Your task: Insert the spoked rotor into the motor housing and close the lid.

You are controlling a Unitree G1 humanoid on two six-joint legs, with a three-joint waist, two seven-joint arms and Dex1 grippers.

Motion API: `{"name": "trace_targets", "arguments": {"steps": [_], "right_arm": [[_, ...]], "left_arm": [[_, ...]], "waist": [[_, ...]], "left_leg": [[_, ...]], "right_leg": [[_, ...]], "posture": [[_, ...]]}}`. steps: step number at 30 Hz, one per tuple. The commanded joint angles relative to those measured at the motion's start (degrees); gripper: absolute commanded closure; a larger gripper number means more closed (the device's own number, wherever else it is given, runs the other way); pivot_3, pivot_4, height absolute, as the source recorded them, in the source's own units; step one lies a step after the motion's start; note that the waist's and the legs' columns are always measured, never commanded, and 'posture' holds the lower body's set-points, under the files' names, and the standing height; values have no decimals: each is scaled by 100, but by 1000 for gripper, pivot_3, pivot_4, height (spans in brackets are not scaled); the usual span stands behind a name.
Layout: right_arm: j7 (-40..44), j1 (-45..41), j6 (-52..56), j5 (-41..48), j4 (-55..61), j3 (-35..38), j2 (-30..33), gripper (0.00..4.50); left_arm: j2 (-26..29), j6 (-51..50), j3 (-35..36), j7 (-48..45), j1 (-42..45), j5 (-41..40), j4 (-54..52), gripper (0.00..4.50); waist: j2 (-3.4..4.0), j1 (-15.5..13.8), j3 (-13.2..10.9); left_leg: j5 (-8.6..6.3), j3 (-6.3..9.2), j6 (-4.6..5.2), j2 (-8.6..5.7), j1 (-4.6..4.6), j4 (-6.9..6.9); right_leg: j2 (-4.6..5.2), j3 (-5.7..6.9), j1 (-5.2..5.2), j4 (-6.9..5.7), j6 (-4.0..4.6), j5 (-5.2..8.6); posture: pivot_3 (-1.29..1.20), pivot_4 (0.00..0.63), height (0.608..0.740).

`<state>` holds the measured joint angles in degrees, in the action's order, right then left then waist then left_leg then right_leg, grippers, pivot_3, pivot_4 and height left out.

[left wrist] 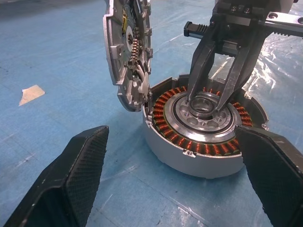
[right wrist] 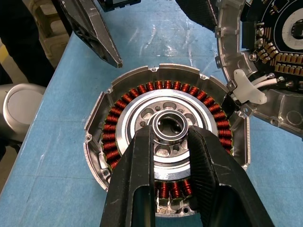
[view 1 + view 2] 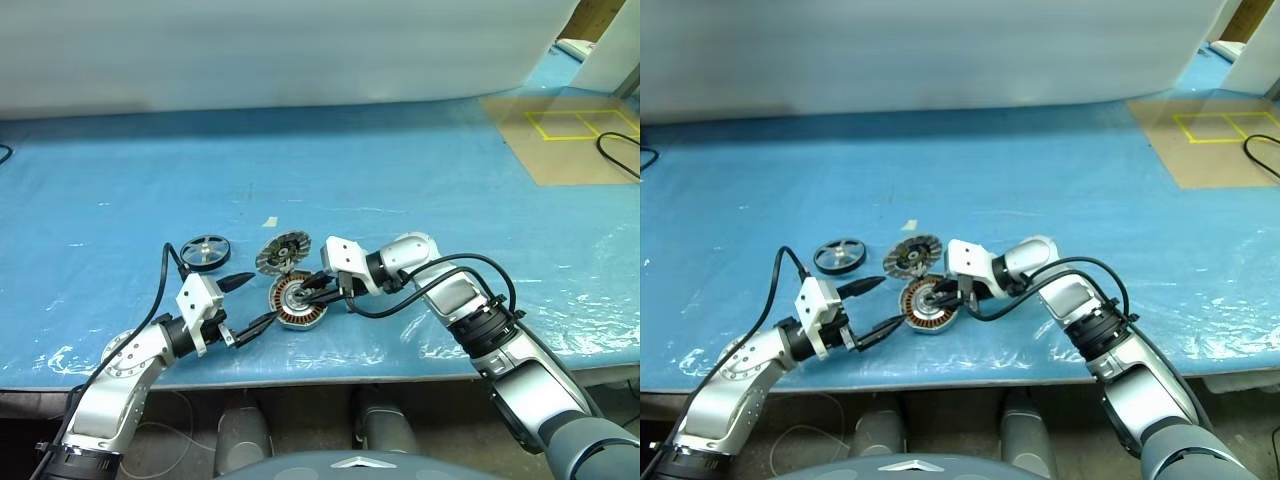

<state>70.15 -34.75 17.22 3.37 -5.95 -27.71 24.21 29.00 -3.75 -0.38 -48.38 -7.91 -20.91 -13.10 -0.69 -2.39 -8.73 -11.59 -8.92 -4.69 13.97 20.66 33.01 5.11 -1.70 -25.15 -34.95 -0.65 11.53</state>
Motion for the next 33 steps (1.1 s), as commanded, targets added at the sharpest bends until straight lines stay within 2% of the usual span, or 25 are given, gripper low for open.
{"name": "trace_targets", "arguments": {"steps": [1,33], "right_arm": [[13,-50,-34,75,142,79,-36,3843],[58,-9,-33,66,228,34,-42,3843]], "left_arm": [[31,26,18,11,-9,13,-202,0],[65,7,39,-26,19,29,-161,0]], "waist": [[0,0,0],[0,0,0]], "left_leg": [[0,0,0,0,0,0],[0,0,0,0,0,0]], "right_leg": [[0,0,0,0,0,0],[0,0,0,0,0,0]], "posture": [[0,150,740],[0,150,740]]}}
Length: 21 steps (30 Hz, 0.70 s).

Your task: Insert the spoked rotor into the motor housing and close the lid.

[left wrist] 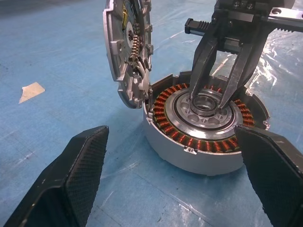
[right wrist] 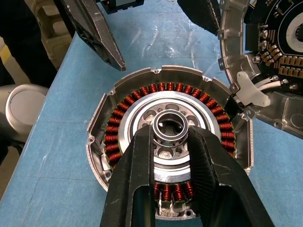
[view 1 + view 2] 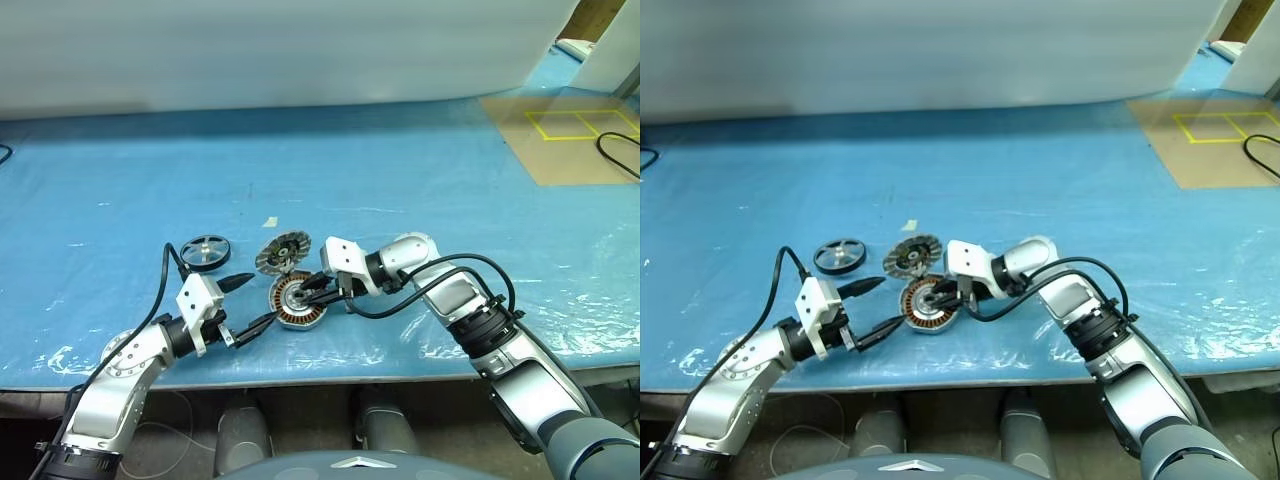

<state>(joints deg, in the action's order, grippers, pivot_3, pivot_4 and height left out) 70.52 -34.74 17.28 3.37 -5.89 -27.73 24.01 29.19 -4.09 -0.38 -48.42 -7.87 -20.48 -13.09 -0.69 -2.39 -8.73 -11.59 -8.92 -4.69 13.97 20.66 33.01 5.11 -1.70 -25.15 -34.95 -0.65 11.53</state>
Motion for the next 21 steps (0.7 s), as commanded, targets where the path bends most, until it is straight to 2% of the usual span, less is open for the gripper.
{"name": "trace_targets", "arguments": {"steps": [1,17,21], "right_arm": [[20,-10,-37,66,222,37,-24,3843],[71,6,21,79,241,21,5,3843],[45,19,154,206,287,123,-70,2425]], "left_arm": [[44,39,37,-22,17,-14,-162,0],[19,23,24,9,-5,5,-208,0],[27,15,30,18,-20,12,-214,0]], "waist": [[0,0,0],[0,0,0],[0,0,0]], "left_leg": [[0,0,0,0,0,0],[0,0,0,0,0,0],[0,0,0,0,0,0]], "right_leg": [[0,0,0,0,0,0],[0,0,0,0,0,0],[0,0,0,0,0,0]], "posture": [[0,150,740],[0,150,740],[0,150,740]]}}
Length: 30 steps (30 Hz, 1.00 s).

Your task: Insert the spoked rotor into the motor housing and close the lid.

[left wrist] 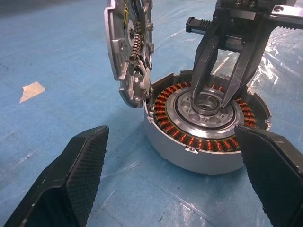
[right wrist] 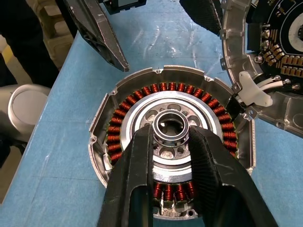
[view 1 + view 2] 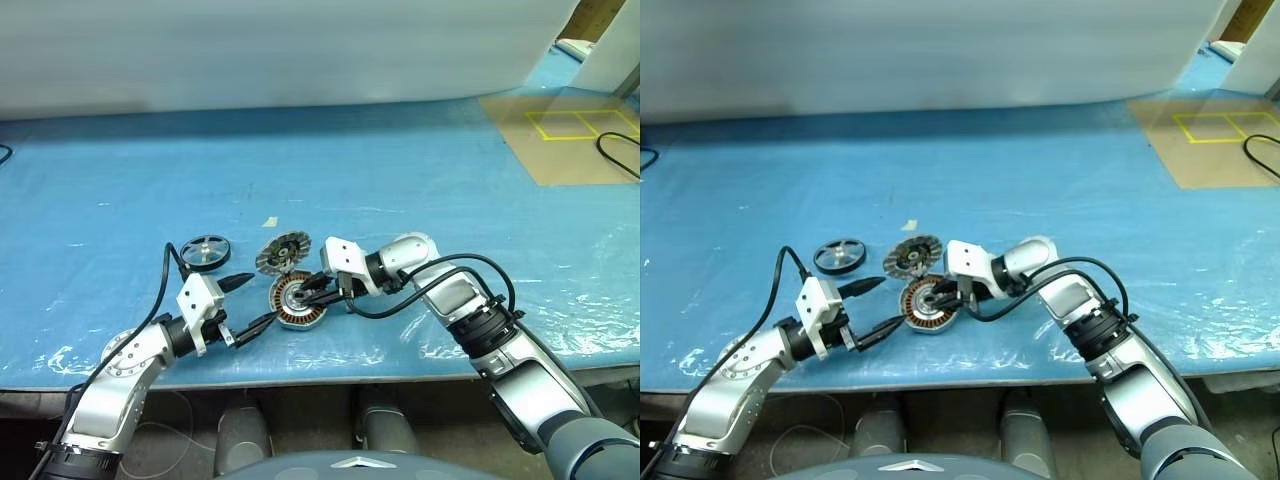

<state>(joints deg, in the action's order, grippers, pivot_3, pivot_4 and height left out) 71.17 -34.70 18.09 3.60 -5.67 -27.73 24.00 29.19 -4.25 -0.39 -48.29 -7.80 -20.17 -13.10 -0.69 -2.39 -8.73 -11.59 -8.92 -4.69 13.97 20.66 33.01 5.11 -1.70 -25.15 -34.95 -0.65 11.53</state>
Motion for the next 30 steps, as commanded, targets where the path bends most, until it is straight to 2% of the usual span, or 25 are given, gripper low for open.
{"name": "trace_targets", "arguments": {"steps": [1,2,10,13,19,24,30], "right_arm": [[-54,-1,158,281,276,196,-134,2052],[-64,-18,249,386,299,258,-188,1765],[-173,-61,962,978,512,595,-429,1765],[-190,-28,1024,1012,545,583,-409,2352],[-273,-7,776,826,388,483,-359,4391],[-300,27,628,737,302,429,-349,4452],[-160,80,488,834,420,489,-295,4452]], "left_arm": [[32,27,32,3,-29,-19,-214,0],[36,26,34,1,-33,-19,-214,0],[28,5,1,-16,48,-6,-152,0],[28,2,-4,-23,57,-4,-146,0],[29,-11,15,-21,68,-20,-153,0],[3,-8,101,41,-25,-68,-189,0],[-317,-268,469,368,-375,-628,-501,0]], "waist": [[0,3,0],[0,5,0],[0,-5,0],[0,-7,0],[0,-4,0],[0,-5,0],[0,-4,0]], "left_leg": [[0,0,0,0,0,0],[0,0,0,0,0,0],[1,0,-1,0,0,0],[4,0,-7,0,0,0],[6,0,-10,0,0,0],[5,0,-10,0,1,0],[5,1,-10,1,3,-1]], "right_leg": [[0,0,0,0,0,0],[0,0,0,0,0,0],[0,0,0,0,0,0],[0,0,0,0,0,0],[0,0,0,0,0,0],[0,0,0,1,0,0],[0,1,-1,4,0,0]], "posture": [[0,150,740],[0,150,740],[0,150,740],[0,150,740],[0,150,740],[0,150,740],[0,150,740]]}}
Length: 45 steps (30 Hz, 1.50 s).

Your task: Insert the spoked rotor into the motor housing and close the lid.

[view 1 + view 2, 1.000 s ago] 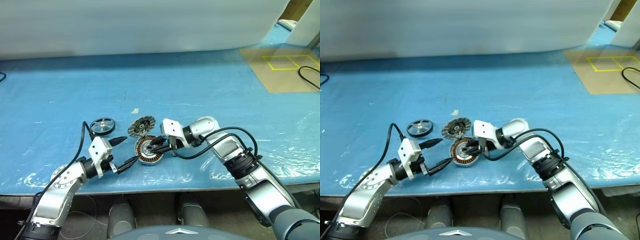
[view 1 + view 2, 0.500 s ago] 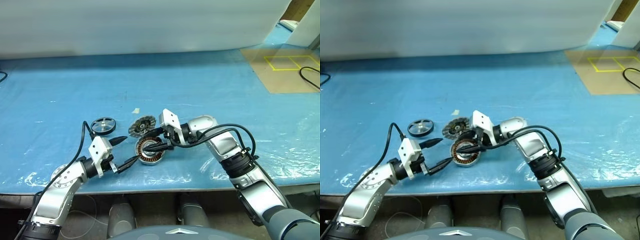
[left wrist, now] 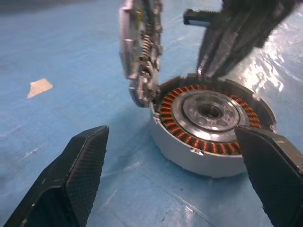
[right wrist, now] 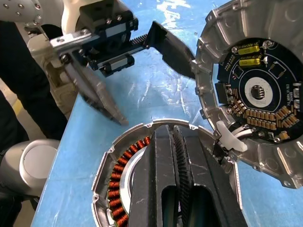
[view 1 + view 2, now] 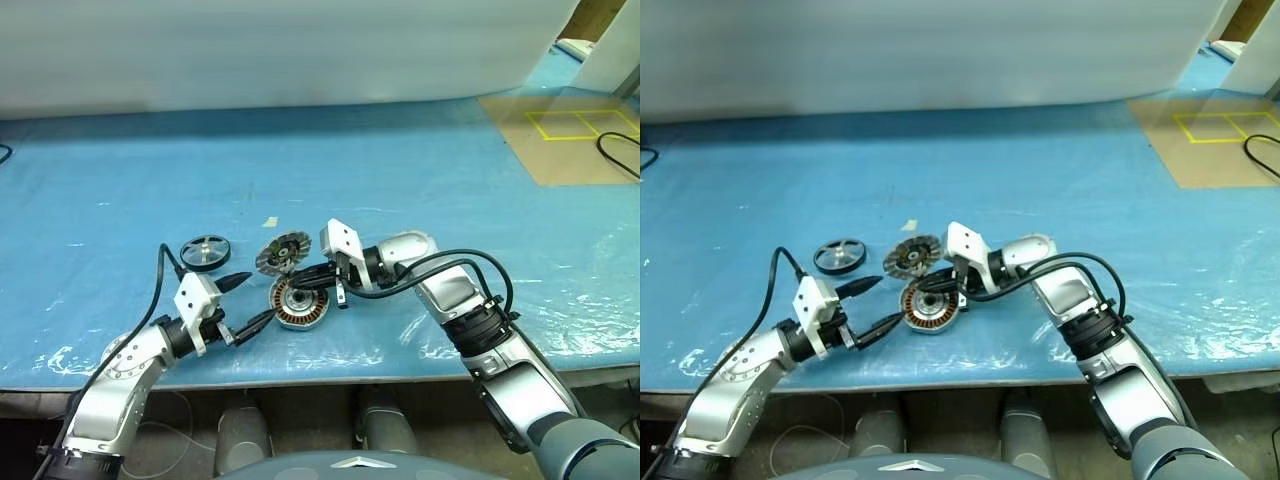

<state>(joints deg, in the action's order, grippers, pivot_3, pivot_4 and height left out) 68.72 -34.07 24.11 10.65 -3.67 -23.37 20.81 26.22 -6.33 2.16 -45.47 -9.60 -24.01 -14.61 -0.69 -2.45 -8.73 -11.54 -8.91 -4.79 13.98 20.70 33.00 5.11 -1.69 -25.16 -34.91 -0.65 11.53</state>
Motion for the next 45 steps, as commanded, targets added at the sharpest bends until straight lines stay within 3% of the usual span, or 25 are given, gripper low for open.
{"name": "trace_targets", "arguments": {"steps": [1,9,17,22,29,34,38,41,45], "right_arm": [[101,21,-117,162,248,82,32,4452],[197,46,-192,374,364,333,199,4452],[313,97,-158,514,522,472,489,4452],[474,221,-81,631,693,532,797,4452],[357,196,-95,686,697,638,839,4452],[196,231,-63,723,771,728,799,4452],[34,306,-19,748,874,779,775,4452],[-99,339,79,818,983,849,738,4452],[-357,370,297,1000,1186,1006,650,4452]], "left_arm": [[-34,-83,251,112,-295,-280,-406,0],[-142,-375,582,479,-951,-559,-777,0],[-100,-1063,872,889,-748,-1026,-1071,0],[885,-1974,1475,533,-412,-1802,-1344,0],[2236,-2675,2075,-378,597,-2385,-719,0],[3080,-2653,1570,-1399,1786,-1928,357,0],[3517,-1972,585,-2525,3048,-941,1720,0],[3471,-1274,-58,-3223,4026,-205,2866,0],[3015,-238,-593,-4040,5376,507,4699,0]], "waist": [[0,10,0],[0,-1,0],[-1,-3,0],[-2,-8,-1],[-2,-6,-1],[-2,-15,-1],[-2,-32,-1],[-2,-40,-1],[-3,-74,-1]], "left_leg": [[0,0,0,0,-1,0],[-6,0,11,1,-1,-1],[-6,0,11,1,-1,-1],[-6,1,11,2,0,-1],[-2,1,4,-1,-4,2],[7,1,-10,-3,-1,2],[9,0,-12,-5,-2,2],[10,3,-13,-7,-3,2],[10,4,-14,-7,-1,3]], "right_leg": [[0,0,0,0,0,0],[0,0,1,3,0,0],[-1,0,1,3,0,0],[-2,2,0,3,0,0],[-2,0,0,-5,0,0],[-1,1,-1,-1,0,0],[1,0,1,-2,0,0],[2,1,3,-3,0,0],[2,2,3,-4,0,-1]], "posture": [[0,150,740],[0,150,740],[0,150,740],[0,150,740],[0,150,740],[0,150,740],[0,150,740],[0,150,740],[0,150,740]]}}
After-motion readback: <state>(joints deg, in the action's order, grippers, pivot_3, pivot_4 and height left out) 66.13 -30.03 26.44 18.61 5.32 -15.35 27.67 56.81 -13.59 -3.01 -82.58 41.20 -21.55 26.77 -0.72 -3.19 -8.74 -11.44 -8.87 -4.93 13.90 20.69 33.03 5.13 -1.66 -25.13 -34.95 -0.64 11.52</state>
